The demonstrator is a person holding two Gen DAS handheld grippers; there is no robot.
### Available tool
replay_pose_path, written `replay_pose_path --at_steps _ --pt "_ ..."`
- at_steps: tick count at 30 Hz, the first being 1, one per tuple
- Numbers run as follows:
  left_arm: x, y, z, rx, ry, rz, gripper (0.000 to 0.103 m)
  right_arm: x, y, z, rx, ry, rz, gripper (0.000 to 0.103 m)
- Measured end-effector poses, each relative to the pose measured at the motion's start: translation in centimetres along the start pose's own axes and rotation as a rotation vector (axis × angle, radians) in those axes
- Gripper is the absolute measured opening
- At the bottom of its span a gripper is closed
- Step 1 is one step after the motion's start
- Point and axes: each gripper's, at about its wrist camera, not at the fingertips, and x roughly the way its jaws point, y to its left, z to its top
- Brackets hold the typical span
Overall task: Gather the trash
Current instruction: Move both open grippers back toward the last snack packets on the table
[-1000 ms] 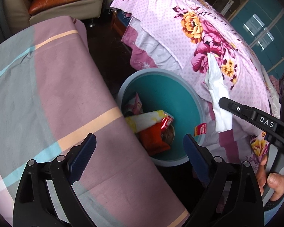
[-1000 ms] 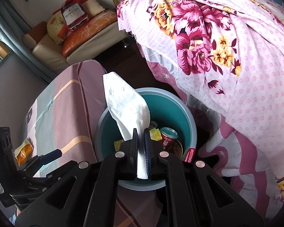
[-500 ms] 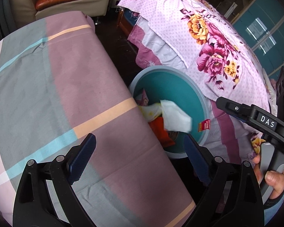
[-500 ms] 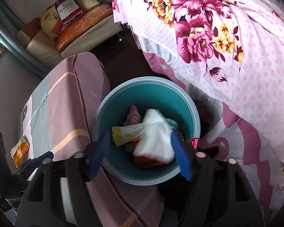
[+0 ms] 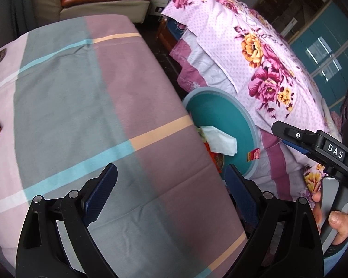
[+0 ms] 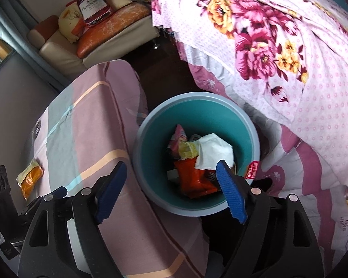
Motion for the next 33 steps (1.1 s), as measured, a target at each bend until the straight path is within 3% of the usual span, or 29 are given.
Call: replay_pose_path --at_steps 16,27,33 --pt "-5.1 7.2 -2.9 -0.14 -0.077 -0.002 0.096 -1.6 8.6 -1.4 -0.152 0.012 0.004 0.077" --pt "-10.3 15.7 -7.0 -0.281 -0.143 0.065 0.096 -0.8 19.7 -3.9 -0.374 0.07 0.057 0.077" --pt "-13.9 22.5 -10.3 -0.396 -0.188 0.116 0.096 1.1 26.7 -5.2 -0.478 0.149 0.118 0.078"
